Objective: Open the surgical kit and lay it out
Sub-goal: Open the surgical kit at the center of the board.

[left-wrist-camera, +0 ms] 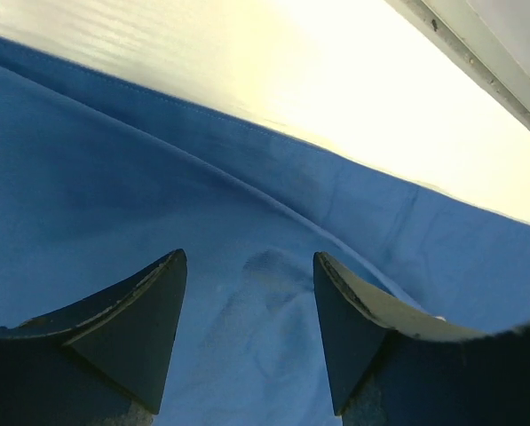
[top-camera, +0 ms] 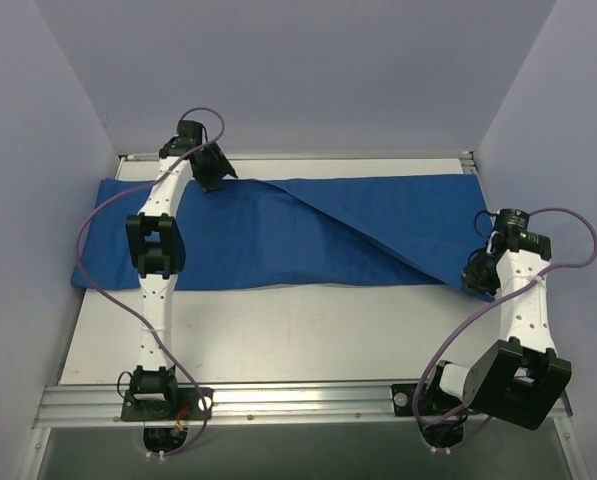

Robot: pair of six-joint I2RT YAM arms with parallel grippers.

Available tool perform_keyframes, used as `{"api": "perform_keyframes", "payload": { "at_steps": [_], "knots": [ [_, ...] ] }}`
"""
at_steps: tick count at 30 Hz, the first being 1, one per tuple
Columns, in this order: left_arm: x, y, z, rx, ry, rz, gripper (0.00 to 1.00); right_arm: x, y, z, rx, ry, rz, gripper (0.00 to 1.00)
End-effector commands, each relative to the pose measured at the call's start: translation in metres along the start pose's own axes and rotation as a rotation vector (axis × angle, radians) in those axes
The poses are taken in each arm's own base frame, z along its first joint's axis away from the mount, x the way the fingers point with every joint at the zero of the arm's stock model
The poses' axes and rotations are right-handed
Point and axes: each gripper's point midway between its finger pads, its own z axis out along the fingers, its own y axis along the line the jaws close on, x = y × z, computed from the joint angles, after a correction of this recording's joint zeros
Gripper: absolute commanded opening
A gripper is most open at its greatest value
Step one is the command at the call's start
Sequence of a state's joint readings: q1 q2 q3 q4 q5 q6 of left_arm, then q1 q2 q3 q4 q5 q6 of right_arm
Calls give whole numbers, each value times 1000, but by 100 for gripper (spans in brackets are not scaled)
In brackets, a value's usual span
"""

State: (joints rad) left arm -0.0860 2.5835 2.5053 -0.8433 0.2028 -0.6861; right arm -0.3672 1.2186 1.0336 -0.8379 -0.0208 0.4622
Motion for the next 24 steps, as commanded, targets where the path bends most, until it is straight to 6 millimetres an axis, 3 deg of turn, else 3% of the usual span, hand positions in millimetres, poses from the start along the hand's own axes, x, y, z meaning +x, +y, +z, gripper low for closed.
{"api": "perform_keyframes", "payload": {
  "at_steps": [1,17,24],
  "knots": [
    [-7,-9,-5,-15,-36,-61,68,12,-19,-8,57,17,-19,0],
    [-13,-29,27,77,-41,-285,68,14,-8,-18,-13,-14,-56,0],
    [-15,-34,27,94,-46,-294,61,16,-8,-24,-32,-45,-62,0]
  ]
}}
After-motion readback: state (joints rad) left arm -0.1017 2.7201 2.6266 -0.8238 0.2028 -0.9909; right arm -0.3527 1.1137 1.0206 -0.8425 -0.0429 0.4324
